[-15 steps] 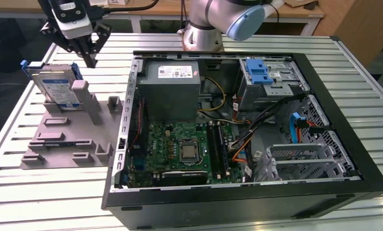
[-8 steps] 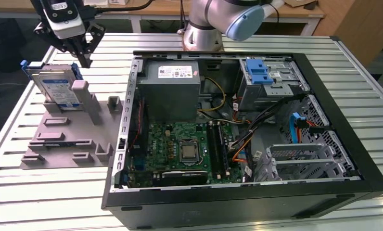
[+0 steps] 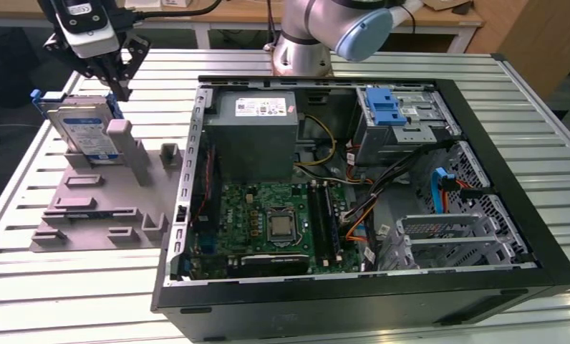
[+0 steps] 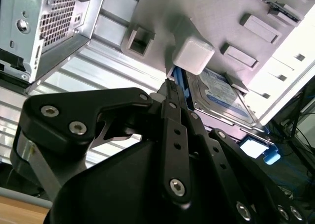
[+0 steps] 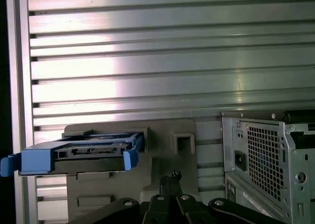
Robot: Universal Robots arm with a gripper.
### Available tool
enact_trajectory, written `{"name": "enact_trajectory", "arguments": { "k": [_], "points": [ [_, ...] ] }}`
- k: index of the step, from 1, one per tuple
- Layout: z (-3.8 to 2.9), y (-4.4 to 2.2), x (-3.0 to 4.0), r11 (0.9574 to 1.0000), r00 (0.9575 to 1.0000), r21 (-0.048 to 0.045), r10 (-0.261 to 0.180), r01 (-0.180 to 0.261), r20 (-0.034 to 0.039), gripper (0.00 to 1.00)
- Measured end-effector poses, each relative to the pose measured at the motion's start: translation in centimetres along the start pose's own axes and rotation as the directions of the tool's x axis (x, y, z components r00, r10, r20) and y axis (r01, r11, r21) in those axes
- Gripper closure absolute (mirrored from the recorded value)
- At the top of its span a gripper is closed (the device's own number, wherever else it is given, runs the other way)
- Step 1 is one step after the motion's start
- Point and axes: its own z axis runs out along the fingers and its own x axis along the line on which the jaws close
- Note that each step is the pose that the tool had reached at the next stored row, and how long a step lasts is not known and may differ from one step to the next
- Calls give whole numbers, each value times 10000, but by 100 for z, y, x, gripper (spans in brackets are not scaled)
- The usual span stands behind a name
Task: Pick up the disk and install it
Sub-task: 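Reach for the disk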
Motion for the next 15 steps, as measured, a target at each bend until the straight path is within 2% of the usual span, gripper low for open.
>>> {"name": "enact_trajectory", "arguments": {
  "k": [5, 10, 15],
  "points": [
    [0, 35, 107, 10000, 10000, 0, -1, 1, 23, 89],
    [-4, 115, 183, 10000, 9999, 14, -4, 4, 120, 89],
    [-6, 120, 380, 10000, 9999, 20, -4, 3, 132, 89]
  ]
}}
